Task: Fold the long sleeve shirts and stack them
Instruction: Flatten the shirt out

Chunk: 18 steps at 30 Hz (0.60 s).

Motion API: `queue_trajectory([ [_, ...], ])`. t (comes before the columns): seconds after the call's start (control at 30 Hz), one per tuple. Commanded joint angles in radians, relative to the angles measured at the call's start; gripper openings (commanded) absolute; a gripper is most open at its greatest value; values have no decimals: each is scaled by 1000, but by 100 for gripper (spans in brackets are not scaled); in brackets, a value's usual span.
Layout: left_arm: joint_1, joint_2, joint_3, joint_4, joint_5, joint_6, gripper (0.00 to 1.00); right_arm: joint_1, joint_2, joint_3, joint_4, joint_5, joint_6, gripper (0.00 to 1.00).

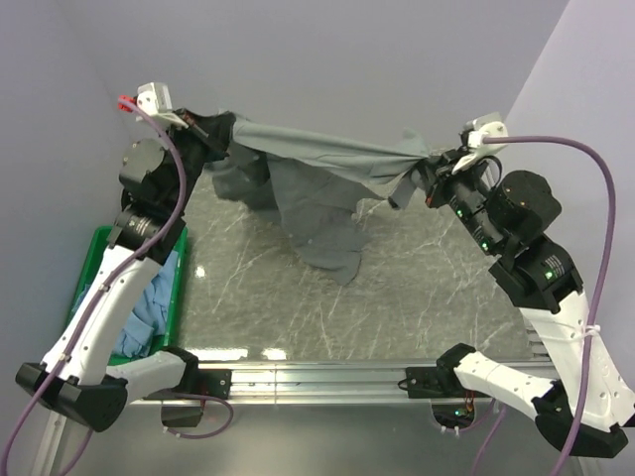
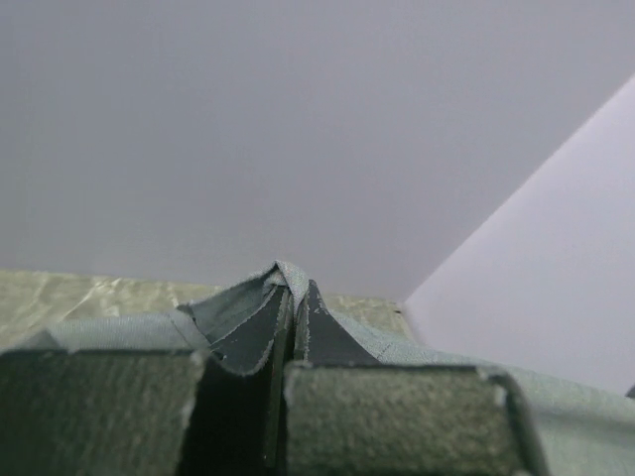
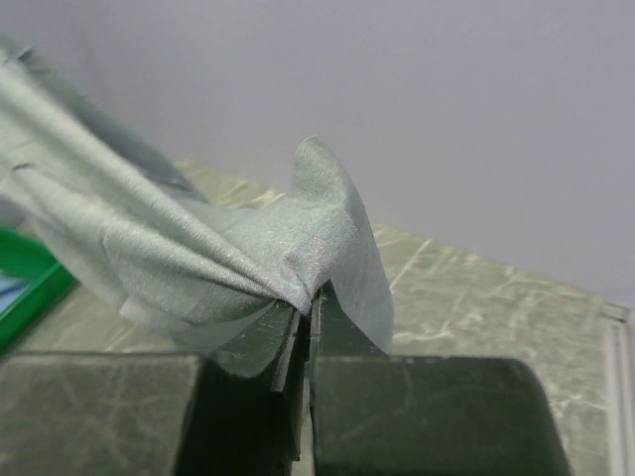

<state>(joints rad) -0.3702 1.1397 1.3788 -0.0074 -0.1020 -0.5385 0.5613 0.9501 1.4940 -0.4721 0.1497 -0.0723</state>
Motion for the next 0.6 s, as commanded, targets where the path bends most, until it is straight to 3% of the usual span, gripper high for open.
queue_trajectory([
  [0.0, 25, -12, -38, 15, -160, 23, 1, -20, -4, -24, 9, -50, 25, 0],
  [0.2, 27, 171, 116, 11, -163, 64, 1, -50, 132, 72, 76, 170, -49, 0],
  [0.5, 31, 575, 825, -82, -79, 49, 1, -100, 363, 449, 286, 465, -260, 0],
  [0.57, 31, 595, 873, -56, -20, 40, 0, -100, 354, 480, 349, 493, -297, 0],
])
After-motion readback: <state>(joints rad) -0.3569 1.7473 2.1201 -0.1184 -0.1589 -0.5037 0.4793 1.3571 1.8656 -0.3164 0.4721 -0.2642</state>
